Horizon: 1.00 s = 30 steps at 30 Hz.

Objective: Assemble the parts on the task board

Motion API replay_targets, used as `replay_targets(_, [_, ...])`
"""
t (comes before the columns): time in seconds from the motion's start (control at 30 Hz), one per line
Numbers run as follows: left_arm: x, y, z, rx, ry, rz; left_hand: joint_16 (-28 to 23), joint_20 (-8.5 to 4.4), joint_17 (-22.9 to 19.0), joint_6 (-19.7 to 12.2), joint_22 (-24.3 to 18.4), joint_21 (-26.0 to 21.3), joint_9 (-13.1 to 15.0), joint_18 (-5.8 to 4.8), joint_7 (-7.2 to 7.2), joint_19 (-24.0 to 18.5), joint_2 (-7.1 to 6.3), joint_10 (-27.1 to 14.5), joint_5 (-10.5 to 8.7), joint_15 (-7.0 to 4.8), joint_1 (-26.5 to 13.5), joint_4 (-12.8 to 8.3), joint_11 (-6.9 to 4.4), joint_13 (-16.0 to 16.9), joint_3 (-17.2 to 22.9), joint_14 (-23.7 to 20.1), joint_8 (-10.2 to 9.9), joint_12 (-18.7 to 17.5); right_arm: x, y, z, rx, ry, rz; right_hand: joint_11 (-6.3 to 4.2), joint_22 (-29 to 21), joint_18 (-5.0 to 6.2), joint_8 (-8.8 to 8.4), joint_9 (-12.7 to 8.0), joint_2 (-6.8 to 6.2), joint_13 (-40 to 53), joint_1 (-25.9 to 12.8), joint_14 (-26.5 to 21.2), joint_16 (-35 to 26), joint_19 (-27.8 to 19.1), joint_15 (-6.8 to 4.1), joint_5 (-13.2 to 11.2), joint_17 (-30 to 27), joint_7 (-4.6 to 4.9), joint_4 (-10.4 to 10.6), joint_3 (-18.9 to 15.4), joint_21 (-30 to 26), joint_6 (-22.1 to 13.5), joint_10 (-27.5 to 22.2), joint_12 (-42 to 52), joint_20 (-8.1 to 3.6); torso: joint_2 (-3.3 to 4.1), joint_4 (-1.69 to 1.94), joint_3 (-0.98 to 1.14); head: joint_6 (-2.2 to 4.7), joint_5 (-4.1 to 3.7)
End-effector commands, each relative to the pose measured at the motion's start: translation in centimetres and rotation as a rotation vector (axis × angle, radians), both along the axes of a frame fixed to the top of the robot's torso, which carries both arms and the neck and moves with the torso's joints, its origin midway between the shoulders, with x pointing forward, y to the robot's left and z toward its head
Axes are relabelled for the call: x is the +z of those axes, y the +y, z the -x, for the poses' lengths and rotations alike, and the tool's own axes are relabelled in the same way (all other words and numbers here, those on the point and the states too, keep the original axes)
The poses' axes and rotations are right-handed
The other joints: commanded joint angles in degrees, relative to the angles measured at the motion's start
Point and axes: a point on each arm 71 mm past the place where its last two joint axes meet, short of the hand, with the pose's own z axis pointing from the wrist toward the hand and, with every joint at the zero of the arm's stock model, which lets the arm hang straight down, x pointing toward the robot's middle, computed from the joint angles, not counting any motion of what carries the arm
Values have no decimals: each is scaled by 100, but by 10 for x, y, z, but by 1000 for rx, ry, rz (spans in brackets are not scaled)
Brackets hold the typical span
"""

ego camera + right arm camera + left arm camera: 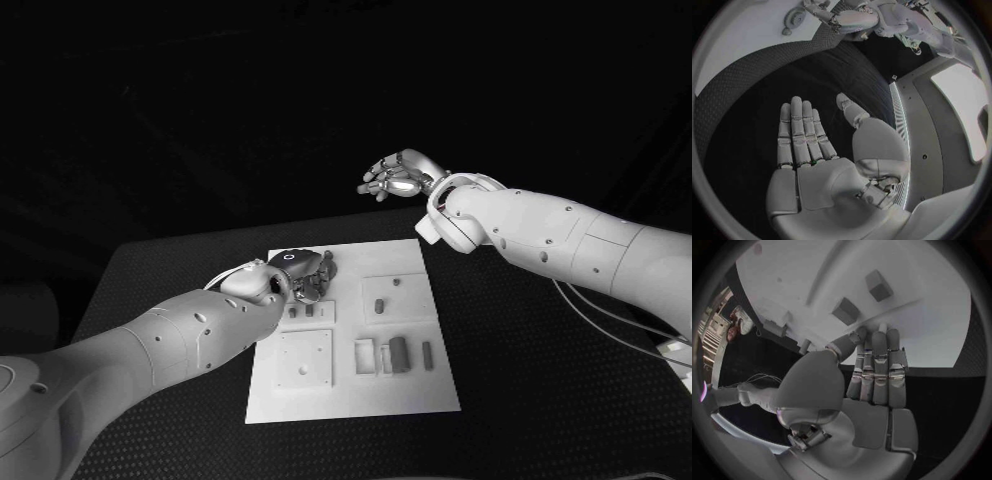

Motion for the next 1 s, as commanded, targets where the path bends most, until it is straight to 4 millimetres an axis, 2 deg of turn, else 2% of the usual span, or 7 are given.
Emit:
replay_targets(0.03, [-10,5,3,5,24,-3,29,2,13,47,14,18,9,94,5,62,58,44,8,-2,-25,11,-6,17,24,60,24,16,0,2,0,16,-3,-5,15,7,-36,15,-10,-12,-9,37,45,-21,-10,-9,-9,10,126,2,-24,-36,-47,35,-33,16,0,1,-1,1,-2])
replay_targets(0.47, [-7,9,3,11,46,67,30,-22,33,76,46,25,9,90,-4,123,66,84,8,-22,-81,15,-21,18,14,115,26,-12,0,1,0,14,-3,-4,16,11,-34,16,-14,-13,-22,41,49,-39,-11,-8,-8,22,126,-1,-25,-42,-47,35,-33,18,0,2,-2,13,19])
replay_targets(0.8, [6,12,-2,58,83,150,17,-35,50,87,69,14,6,82,-2,148,84,109,8,-29,-200,24,-27,16,-23,136,19,-45,0,-2,0,9,-3,-3,16,13,-33,15,-16,-14,-28,43,51,-48,-12,-8,-9,28,126,-2,-26,-46,-48,34,-33,19,-3,6,-3,24,38])
replay_targets(1.0, [13,22,-6,85,96,181,16,-41,57,91,78,10,5,82,-3,156,94,118,8,-32,-226,22,-29,16,-30,143,17,-55,1,-5,1,4,-3,-2,17,14,-32,15,-17,-16,-33,45,51,-55,-12,-7,-9,32,126,-4,-27,-49,-49,34,-33,20,-4,8,-5,25,52])
